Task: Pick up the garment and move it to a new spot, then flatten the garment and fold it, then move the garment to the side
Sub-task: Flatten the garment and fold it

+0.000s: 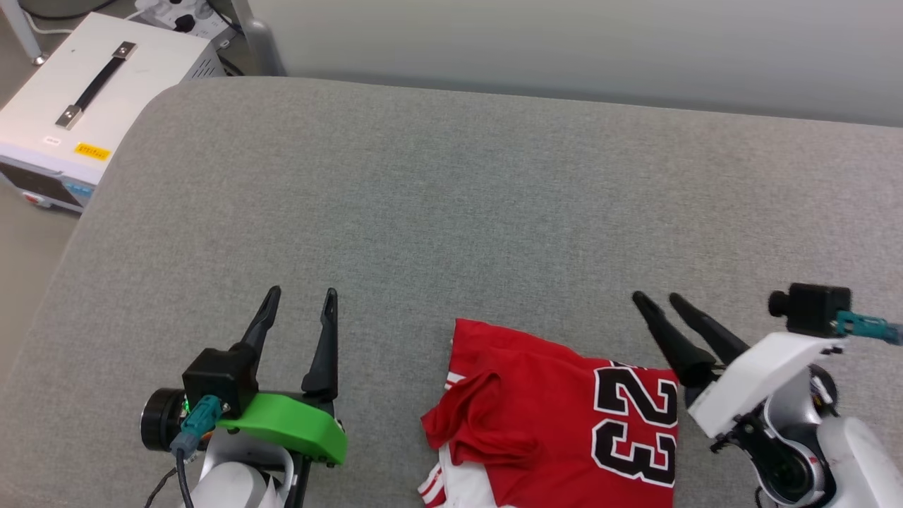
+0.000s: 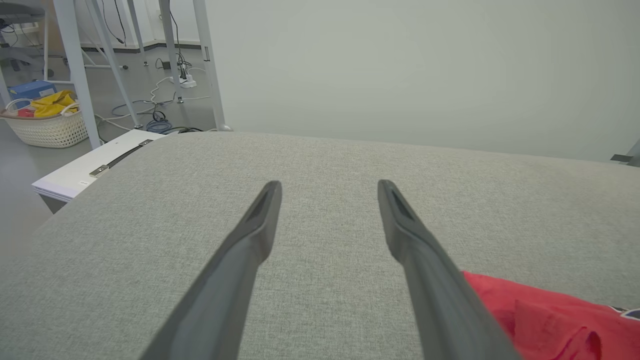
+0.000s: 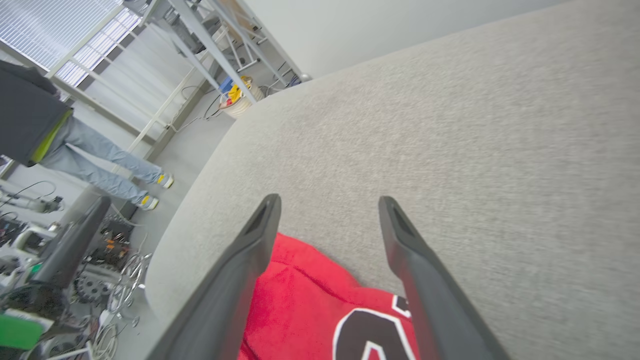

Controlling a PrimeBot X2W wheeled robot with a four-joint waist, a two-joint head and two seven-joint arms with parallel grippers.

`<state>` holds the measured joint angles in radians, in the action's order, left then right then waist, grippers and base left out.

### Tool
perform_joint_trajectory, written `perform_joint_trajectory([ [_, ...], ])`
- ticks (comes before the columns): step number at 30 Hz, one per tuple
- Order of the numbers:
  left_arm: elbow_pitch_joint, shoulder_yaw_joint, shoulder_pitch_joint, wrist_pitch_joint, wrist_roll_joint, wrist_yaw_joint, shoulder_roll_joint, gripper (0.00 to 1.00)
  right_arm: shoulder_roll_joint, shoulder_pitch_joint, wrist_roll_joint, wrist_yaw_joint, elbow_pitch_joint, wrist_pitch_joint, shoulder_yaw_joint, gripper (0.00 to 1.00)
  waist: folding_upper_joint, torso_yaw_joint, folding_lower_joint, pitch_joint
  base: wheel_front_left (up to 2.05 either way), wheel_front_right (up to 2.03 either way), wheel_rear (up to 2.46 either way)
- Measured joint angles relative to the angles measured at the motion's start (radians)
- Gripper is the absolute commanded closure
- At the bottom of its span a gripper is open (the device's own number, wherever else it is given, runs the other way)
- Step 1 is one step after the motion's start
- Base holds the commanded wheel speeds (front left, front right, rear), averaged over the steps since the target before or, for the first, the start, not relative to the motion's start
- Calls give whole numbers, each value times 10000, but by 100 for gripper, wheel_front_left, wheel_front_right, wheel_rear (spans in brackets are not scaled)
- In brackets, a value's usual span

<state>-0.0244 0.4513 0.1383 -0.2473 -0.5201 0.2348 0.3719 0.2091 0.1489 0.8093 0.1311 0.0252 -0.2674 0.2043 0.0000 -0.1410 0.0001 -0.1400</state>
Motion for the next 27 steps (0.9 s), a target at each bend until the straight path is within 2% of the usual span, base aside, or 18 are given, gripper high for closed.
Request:
perform_joint_trajectory([
  [6,-86,-180,-311,-75,-4,128,52,0,-324,-905,-2094,0,-353,886,-1914,0,0,401,0,273,0,0,0],
  [10,-159,-357,-407,-75,-6,196,100,0,-662,-1384,-3219,0,-970,1264,-2686,0,0,665,0,454,0,0,0],
  [16,-192,-535,-693,-84,-8,221,136,0,-757,-1969,-4381,0,-1845,1804,-2702,0,0,960,0,787,0,0,0],
  [18,-201,-665,-1026,-84,-25,245,148,0,-826,-2374,-5170,0,-2387,1941,-2468,0,0,1129,0,1061,0,0,0],
  [27,-211,-704,-1504,-86,15,247,123,0,-920,-3213,-5800,0,-2706,2010,-2412,0,0,1392,-1,1533,0,0,0],
])
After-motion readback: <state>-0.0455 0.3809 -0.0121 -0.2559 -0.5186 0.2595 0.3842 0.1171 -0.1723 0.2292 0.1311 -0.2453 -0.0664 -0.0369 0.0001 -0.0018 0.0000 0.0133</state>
